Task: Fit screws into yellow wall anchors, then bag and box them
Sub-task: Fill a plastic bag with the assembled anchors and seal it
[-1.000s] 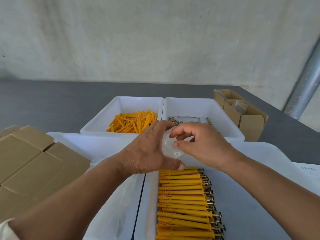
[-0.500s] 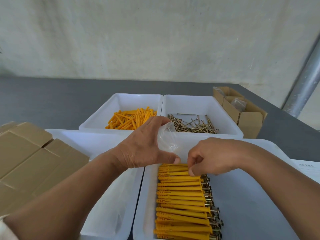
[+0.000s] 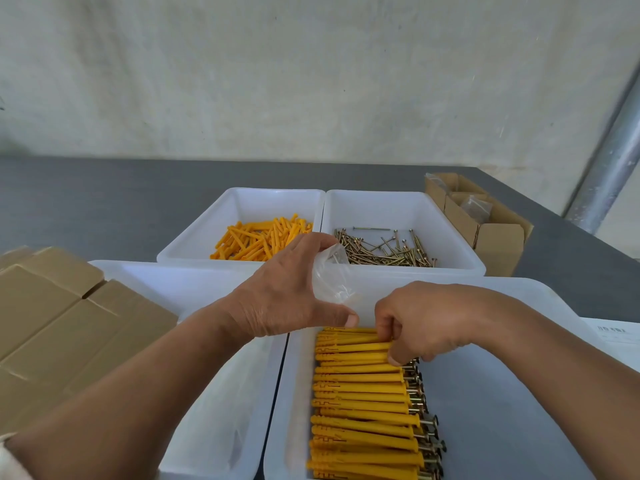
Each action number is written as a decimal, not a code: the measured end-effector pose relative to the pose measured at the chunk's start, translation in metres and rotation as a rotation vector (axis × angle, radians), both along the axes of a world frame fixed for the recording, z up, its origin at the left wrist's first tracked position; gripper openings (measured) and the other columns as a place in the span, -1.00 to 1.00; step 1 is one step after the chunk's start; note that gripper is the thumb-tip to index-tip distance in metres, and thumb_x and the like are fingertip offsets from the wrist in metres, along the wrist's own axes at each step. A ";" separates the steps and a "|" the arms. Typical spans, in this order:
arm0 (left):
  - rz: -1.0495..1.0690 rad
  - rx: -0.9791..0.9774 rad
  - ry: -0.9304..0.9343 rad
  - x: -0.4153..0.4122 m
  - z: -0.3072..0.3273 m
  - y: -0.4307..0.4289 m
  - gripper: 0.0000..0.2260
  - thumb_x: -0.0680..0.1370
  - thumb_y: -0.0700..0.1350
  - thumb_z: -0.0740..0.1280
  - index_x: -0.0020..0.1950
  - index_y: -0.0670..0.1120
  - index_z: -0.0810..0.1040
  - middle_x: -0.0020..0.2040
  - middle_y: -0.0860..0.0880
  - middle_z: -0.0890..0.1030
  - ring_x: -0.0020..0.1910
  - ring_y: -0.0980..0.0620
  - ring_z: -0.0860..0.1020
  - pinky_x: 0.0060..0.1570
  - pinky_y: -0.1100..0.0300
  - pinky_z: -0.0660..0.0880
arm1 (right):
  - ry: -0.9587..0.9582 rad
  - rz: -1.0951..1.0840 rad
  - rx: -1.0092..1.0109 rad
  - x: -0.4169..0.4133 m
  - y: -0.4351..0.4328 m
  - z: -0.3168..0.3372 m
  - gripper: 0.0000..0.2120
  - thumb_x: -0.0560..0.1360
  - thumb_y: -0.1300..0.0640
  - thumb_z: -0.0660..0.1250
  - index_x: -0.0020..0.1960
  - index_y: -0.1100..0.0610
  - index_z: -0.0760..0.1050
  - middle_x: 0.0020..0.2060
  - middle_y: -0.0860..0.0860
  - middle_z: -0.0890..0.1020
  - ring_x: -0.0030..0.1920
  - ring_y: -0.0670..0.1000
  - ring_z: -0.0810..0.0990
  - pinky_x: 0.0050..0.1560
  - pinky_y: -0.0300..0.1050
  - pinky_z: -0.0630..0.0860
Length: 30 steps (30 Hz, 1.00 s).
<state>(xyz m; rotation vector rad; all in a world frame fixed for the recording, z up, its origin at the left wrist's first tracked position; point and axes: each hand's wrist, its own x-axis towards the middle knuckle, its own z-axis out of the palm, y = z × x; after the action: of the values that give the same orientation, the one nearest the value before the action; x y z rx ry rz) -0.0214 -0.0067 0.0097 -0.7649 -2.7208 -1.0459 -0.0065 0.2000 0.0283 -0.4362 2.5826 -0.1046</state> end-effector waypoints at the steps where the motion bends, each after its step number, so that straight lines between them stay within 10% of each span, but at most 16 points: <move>1: 0.000 0.001 0.002 0.000 0.000 0.000 -0.16 0.23 0.19 0.60 0.39 0.10 0.27 0.19 0.20 0.38 0.13 0.22 0.39 -0.01 0.46 0.37 | -0.001 0.001 0.003 0.000 -0.001 0.000 -0.72 0.50 -0.02 0.43 0.18 -0.03 0.50 -0.04 -0.08 0.57 -0.13 -0.05 0.65 -0.31 -0.29 0.42; 30: 0.021 -0.013 -0.007 0.001 0.001 0.000 -0.16 0.24 0.17 0.60 0.40 0.08 0.27 0.22 0.16 0.40 0.19 0.14 0.40 0.03 0.43 0.39 | 0.092 0.094 -0.066 -0.004 0.001 -0.006 -0.82 0.54 -0.03 0.36 0.14 -0.08 0.52 -0.10 -0.18 0.50 -0.06 -0.14 0.48 -0.19 -0.26 0.39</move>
<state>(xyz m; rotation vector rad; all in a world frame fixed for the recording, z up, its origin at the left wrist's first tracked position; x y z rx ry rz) -0.0204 -0.0066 0.0108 -0.7345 -2.7376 -1.0295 -0.0103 0.2014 0.0228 -0.5989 2.6494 -0.1397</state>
